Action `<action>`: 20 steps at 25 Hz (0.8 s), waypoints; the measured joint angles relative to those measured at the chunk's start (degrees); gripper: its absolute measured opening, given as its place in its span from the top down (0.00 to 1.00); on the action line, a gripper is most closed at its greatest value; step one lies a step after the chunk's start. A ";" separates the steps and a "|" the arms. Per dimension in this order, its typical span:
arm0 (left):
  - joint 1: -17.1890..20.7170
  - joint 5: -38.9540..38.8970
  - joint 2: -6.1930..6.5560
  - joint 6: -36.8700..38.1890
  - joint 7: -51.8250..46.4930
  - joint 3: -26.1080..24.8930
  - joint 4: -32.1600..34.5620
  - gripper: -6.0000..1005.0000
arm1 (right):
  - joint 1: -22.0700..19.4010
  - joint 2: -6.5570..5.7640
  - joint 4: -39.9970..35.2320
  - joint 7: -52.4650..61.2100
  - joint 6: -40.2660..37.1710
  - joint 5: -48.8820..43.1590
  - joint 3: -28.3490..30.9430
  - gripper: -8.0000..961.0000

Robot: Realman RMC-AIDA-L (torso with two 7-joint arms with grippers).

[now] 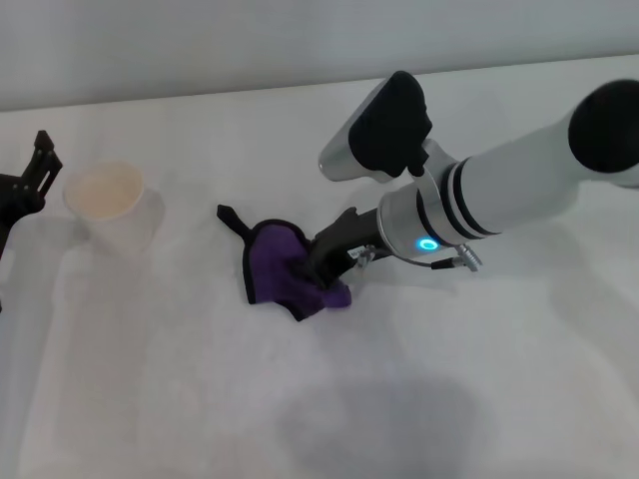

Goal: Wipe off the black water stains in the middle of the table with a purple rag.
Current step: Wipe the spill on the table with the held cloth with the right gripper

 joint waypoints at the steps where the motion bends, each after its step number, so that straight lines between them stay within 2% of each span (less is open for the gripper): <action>1: 0.00 0.00 0.00 0.00 0.00 0.00 0.02 0.11 | -0.31 0.00 -0.06 -0.40 -1.05 0.05 -0.20 0.86; 6: 0.01 0.00 0.02 -0.11 -0.03 0.00 0.05 0.11 | -0.70 -0.19 2.26 -0.71 -7.43 -0.08 -0.01 0.86; 10: 0.02 0.00 0.03 -0.12 -0.04 0.00 0.04 0.11 | -0.70 -0.43 5.51 -0.75 -11.40 -0.04 3.46 0.86; 16: -0.17 -0.07 0.04 0.19 -0.17 0.00 0.04 0.11 | 0.09 -0.16 6.05 -2.35 -8.58 0.57 4.64 0.86; 20: -0.79 -0.10 0.04 -0.18 -0.17 0.00 0.04 0.11 | 0.87 -0.02 4.46 -2.98 -5.60 5.66 -0.91 0.86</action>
